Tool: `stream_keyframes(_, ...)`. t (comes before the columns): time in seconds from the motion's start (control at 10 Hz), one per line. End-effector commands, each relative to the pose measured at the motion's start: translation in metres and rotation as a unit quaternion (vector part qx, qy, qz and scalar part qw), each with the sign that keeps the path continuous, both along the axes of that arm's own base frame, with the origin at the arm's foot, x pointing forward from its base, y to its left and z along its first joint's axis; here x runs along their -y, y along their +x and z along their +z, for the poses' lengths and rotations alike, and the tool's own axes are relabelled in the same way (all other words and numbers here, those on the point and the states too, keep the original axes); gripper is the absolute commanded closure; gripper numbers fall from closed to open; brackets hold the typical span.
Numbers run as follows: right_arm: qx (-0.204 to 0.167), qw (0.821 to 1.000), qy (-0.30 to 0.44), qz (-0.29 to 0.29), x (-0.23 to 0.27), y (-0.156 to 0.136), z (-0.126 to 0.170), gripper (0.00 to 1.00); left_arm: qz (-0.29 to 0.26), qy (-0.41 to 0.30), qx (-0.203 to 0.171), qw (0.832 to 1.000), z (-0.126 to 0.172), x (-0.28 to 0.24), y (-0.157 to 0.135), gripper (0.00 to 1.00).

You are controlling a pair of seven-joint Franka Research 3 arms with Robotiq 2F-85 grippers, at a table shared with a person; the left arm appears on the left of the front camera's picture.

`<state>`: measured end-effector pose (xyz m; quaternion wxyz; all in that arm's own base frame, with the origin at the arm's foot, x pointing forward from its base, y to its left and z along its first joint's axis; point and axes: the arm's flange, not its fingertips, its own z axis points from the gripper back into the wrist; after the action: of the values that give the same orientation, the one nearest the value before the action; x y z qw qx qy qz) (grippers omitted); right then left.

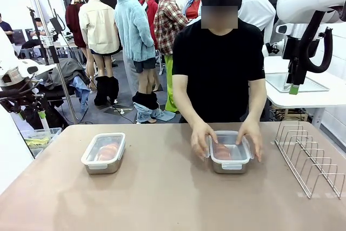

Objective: Place the bread in airtight containers.
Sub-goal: Release when the human grabs the Airtight Container lid.

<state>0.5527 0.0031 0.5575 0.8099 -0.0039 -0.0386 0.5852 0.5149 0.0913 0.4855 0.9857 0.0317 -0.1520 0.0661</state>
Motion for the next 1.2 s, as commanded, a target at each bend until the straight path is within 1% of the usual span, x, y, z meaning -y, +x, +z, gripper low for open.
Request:
stream_keyframes(0.0,-0.006,1.0,-0.008,-0.006,-0.0016,0.0026,0.0011,0.0,0.01,0.007,0.001,1.0,0.0009,0.0014,-0.0001,0.33)
stream_keyframes(1.1,-0.006,1.0,-0.008,-0.006,-0.0016,0.0026,0.0011,0.0,0.01,0.007,0.001,1.0,0.0009,0.0014,-0.0001,0.33)
